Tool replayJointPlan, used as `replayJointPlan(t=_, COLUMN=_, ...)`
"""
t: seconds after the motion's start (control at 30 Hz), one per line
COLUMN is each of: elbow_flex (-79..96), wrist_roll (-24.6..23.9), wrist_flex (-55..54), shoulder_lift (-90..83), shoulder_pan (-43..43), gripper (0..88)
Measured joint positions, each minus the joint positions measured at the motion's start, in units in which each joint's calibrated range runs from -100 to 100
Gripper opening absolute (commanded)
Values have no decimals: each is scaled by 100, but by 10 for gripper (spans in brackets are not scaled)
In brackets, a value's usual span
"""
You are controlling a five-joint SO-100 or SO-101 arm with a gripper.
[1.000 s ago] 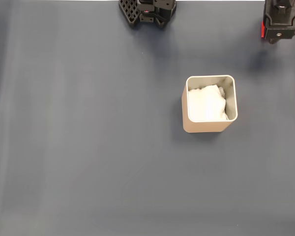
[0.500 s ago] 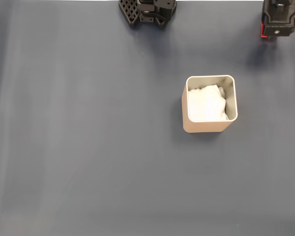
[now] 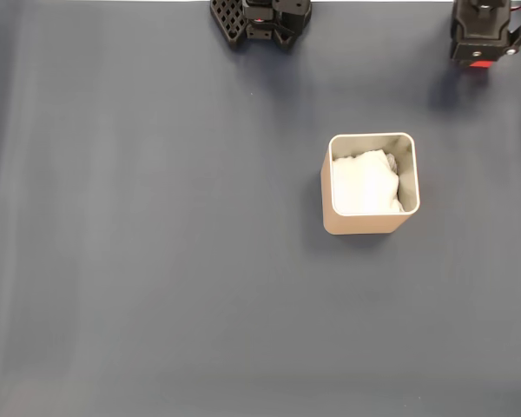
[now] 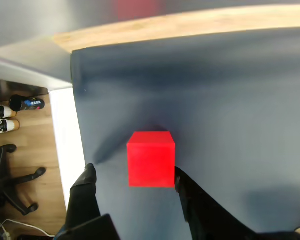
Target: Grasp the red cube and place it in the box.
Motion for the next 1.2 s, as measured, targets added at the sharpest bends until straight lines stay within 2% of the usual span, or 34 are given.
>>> replayJointPlan(t=0.13, elbow_flex=9, wrist_roll=0, wrist_flex=-24, shoulder_lift=-18, shoulder_pan=0, gripper=324)
replayJointPlan(t=0.17, elbow_flex=9, wrist_roll=0, wrist_flex=-24, shoulder_lift=-18, shoulder_pan=15, gripper=278)
replayJointPlan(t=0.27, elbow_flex=9, wrist_roll=5, wrist_flex=-24, shoulder_lift=-18, shoulder_pan=53, gripper=49)
replayJointPlan(t=0.3, elbow_flex=9, wrist_roll=5, wrist_flex=-24, shoulder_lift=-27, shoulder_pan=68, gripper=8)
replayJointPlan(t=1.2, elbow_flex=9, wrist_roll=156, wrist_flex=203, shoulder_lift=-455, shoulder_pan=301, gripper=2)
